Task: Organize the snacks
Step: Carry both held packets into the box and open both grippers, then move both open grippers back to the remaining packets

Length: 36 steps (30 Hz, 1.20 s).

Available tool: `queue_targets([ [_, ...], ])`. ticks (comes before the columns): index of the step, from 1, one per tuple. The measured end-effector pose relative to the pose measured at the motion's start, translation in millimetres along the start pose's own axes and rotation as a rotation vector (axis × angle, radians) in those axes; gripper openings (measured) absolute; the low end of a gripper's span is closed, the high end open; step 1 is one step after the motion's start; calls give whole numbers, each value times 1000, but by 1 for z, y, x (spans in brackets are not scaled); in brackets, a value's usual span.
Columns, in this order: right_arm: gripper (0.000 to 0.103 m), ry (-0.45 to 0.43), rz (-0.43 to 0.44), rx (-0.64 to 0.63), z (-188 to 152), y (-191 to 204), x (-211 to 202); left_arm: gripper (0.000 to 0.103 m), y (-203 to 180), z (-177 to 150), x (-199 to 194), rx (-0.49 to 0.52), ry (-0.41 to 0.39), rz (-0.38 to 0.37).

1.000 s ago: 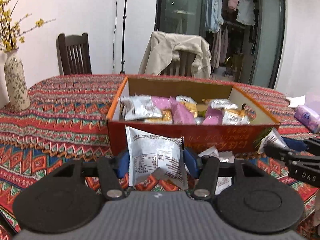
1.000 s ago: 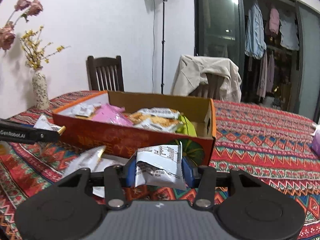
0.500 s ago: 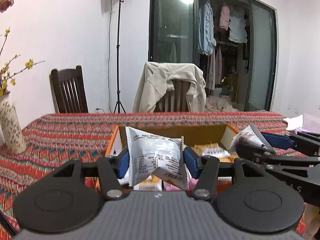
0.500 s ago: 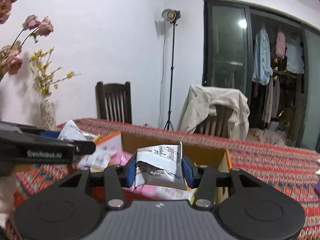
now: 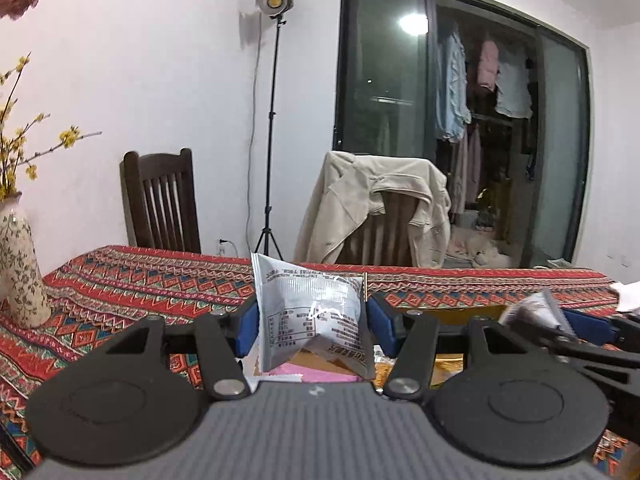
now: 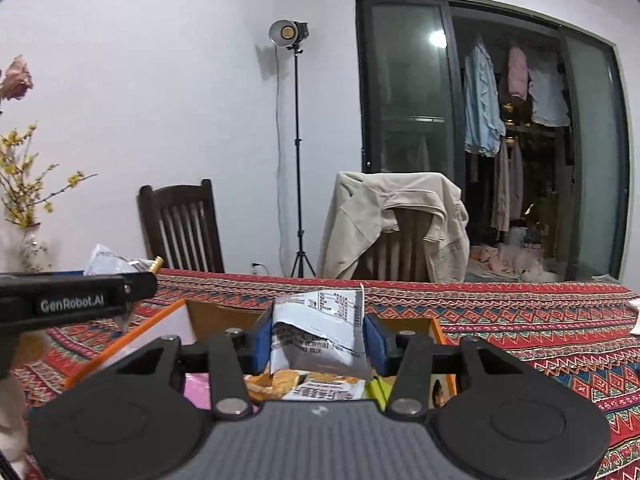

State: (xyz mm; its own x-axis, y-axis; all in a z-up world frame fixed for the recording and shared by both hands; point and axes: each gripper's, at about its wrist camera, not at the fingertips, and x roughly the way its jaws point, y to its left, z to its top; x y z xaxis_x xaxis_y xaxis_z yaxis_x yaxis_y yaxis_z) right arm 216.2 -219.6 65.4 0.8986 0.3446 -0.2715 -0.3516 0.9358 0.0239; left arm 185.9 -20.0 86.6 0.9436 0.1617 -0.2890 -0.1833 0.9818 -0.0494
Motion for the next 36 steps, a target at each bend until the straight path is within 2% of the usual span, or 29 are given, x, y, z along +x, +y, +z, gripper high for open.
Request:
queue_targets([
  [6, 47, 31, 12, -9, -15, -1, 12, 58, 6, -14, 20, -2, 39, 2],
  [8, 48, 52, 12, -10, -19, -2, 16, 60, 9, -18, 23, -3, 49, -3],
  [10, 62, 78, 19, -10, -22, -2, 18, 66, 13, -20, 21, -12, 42, -21],
  [12, 70, 85, 19, -5, -24, -3, 17, 82, 17, -20, 17, -22, 31, -38],
  [14, 83, 90, 14, 7, -22, -5, 17, 103, 19, -21, 13, -30, 13, -37],
  [15, 97, 91, 12, 13, -22, -6, 16, 103, 20, -21, 11, -34, -1, -33],
  [16, 103, 99, 9, 16, -23, -6, 16, 103, 21, -21, 8, -37, -15, -28],
  [28, 103, 101, -17, 15, -23, -5, 14, 103, 17, -15, 0, -40, -31, -23],
  [36, 103, 54, -37, -10, -9, 2, -13, 103, 13, -4, -18, -42, -22, -45],
])
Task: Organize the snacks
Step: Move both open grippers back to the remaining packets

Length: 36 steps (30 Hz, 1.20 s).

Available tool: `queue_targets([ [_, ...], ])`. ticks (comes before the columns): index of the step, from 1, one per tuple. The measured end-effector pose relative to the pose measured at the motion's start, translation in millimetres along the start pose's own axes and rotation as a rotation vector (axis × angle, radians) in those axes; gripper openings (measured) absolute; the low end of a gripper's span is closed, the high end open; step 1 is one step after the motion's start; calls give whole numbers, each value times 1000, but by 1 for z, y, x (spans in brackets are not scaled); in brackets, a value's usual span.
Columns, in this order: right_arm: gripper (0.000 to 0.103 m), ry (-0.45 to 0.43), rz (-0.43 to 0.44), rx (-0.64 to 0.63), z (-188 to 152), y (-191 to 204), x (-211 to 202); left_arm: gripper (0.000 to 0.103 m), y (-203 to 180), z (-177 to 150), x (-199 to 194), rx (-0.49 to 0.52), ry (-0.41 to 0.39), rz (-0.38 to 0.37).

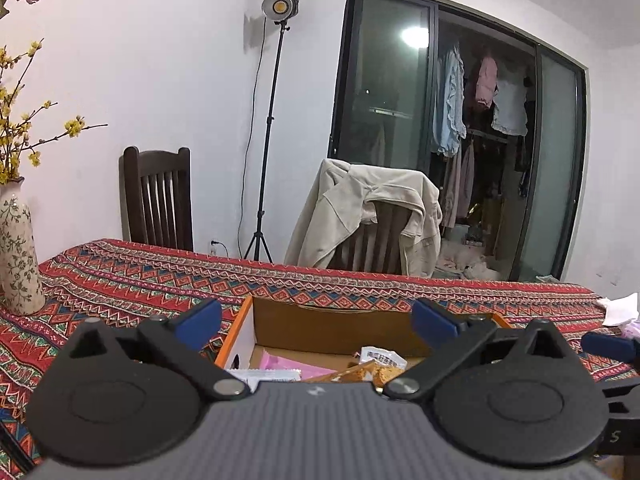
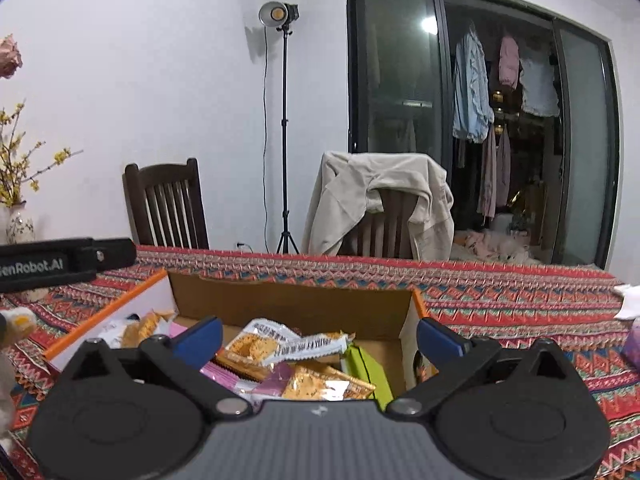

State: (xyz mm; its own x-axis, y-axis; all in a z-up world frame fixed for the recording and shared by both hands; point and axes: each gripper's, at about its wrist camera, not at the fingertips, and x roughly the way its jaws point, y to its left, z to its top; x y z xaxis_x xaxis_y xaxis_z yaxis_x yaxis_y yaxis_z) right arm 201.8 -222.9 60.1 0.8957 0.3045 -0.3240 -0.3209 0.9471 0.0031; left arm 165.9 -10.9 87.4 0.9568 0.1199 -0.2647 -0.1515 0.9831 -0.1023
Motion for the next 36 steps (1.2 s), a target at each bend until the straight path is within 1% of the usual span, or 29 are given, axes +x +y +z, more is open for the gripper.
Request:
queue_targets([
  [2, 103, -5, 1, -18, 3, 2, -9, 103, 1, 1, -3, -2, 18, -13],
  [6, 103, -8, 7, -41, 3, 5, -26, 103, 6, 2, -13, 5, 32, -11],
  [13, 103, 14, 31, -64, -9, 11, -53, 103, 16, -10, -46, 40, 57, -19],
  [20, 103, 60, 63, -70, -32, 18, -75, 103, 32, -32, -72, 56, 95, -15],
  [25, 103, 114, 74, -75, -52, 23, -84, 103, 44, -54, -84, 64, 133, -10],
  [31, 103, 183, 81, -79, -73, 28, -87, 103, 58, -72, -97, 64, 158, -3],
  [36, 103, 209, 88, -83, -75, 36, -83, 103, 68, -82, -96, 62, 170, 27],
])
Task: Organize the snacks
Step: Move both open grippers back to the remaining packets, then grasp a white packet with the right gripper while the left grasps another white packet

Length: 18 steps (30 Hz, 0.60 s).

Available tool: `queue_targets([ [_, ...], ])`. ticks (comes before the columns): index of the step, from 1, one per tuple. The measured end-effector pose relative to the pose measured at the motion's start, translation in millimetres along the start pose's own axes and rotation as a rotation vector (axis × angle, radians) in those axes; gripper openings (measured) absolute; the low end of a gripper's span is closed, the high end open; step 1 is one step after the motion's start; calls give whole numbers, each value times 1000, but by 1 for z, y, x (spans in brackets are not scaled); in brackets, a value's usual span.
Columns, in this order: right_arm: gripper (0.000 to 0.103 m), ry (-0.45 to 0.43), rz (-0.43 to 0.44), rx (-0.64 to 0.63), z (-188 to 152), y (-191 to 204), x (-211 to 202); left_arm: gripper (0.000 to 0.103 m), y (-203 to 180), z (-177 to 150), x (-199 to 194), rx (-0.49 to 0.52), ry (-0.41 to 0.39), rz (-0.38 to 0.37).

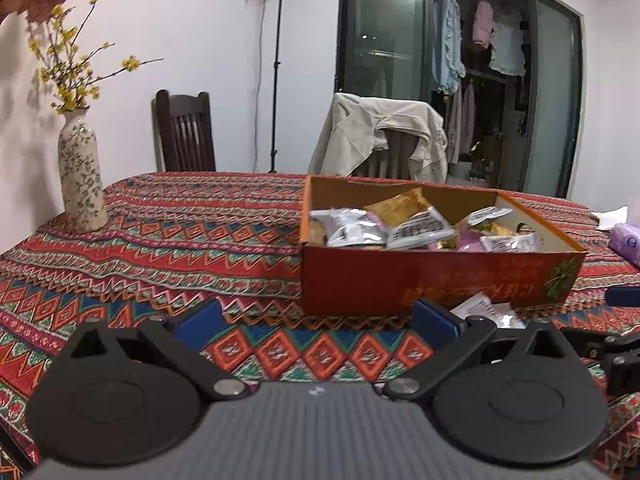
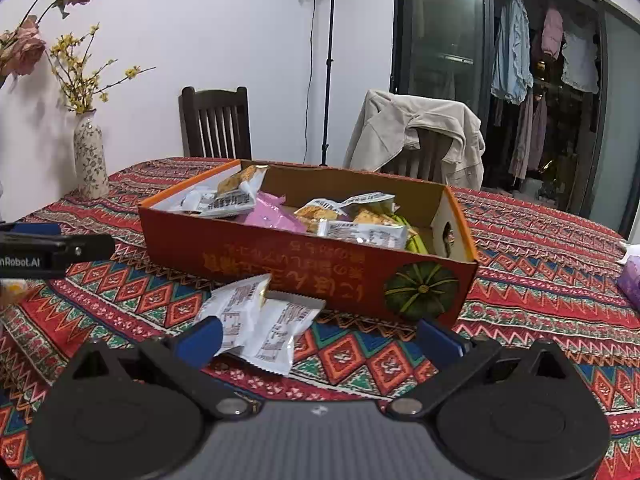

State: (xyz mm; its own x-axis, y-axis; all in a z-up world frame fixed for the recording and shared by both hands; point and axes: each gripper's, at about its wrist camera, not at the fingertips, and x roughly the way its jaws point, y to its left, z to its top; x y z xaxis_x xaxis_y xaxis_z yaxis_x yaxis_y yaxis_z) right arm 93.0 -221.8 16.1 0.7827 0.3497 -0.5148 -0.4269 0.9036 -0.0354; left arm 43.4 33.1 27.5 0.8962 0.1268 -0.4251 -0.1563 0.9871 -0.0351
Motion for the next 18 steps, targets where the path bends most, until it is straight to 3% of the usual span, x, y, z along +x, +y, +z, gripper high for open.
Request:
queue_targets([
  [10, 103, 37, 29, -59, 13, 37, 32, 103, 19, -10, 7, -34, 25, 29],
  [14, 102, 70, -4, -114, 17, 56, 55, 103, 21, -13, 9, -45, 32, 16],
  [18, 89, 75, -27, -173, 15, 70, 66, 103, 22, -15, 14, -57, 51, 8],
])
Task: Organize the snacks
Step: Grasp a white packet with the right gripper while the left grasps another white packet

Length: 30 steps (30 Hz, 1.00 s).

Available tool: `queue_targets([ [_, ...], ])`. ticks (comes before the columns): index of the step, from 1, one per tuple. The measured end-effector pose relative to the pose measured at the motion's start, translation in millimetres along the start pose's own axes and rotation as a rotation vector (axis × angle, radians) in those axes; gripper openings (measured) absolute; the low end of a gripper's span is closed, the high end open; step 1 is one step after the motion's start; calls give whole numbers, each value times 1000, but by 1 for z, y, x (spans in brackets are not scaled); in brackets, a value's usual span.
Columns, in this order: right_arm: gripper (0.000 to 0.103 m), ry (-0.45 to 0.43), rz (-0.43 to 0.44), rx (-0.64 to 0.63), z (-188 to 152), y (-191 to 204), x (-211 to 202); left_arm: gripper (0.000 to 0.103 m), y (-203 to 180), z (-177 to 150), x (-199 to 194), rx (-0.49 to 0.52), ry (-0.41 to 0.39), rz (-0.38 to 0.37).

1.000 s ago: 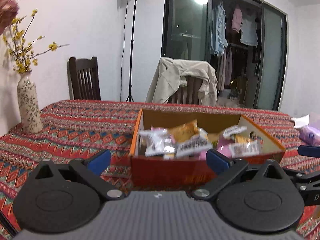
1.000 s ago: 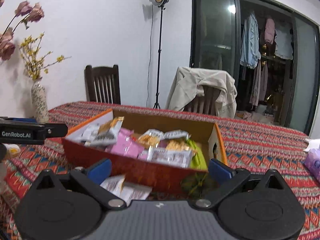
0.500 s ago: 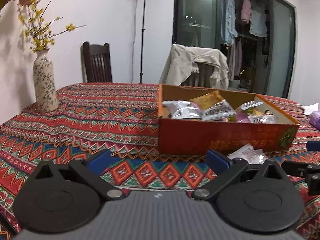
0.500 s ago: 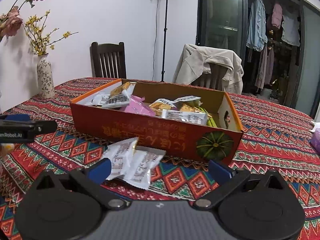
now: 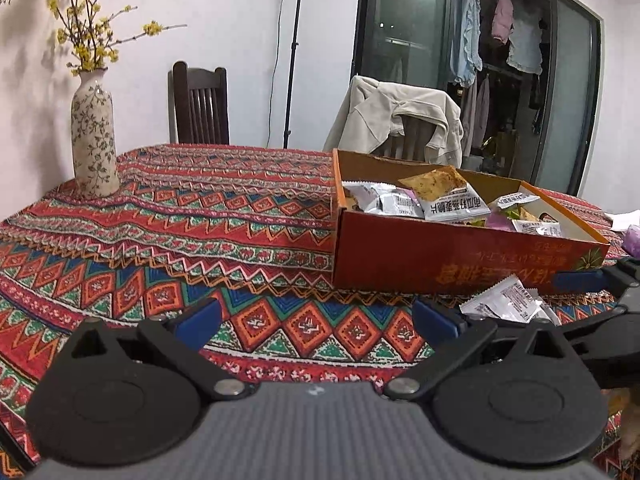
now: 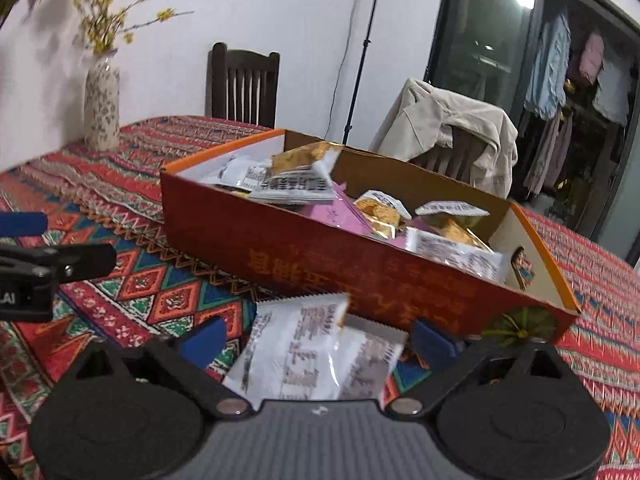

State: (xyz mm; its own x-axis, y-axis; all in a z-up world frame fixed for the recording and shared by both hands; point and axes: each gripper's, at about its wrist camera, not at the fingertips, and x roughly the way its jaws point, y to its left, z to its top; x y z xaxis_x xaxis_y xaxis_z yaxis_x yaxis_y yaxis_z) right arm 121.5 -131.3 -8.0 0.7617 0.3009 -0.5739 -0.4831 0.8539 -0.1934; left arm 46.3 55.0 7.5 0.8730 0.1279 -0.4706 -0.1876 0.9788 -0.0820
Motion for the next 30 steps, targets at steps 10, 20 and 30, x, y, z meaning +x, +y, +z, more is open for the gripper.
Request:
queue_targets([
  [10, 47, -9, 39, -42, -5, 10, 0, 103, 0, -2, 2, -4, 2, 2],
  [20, 46, -104, 64, 60, -13, -32, -39, 103, -4, 2, 0, 6, -1, 44],
  [30, 46, -136, -28, 182, -37, -104, -55, 103, -46, 17, 1, 70, 13, 8],
])
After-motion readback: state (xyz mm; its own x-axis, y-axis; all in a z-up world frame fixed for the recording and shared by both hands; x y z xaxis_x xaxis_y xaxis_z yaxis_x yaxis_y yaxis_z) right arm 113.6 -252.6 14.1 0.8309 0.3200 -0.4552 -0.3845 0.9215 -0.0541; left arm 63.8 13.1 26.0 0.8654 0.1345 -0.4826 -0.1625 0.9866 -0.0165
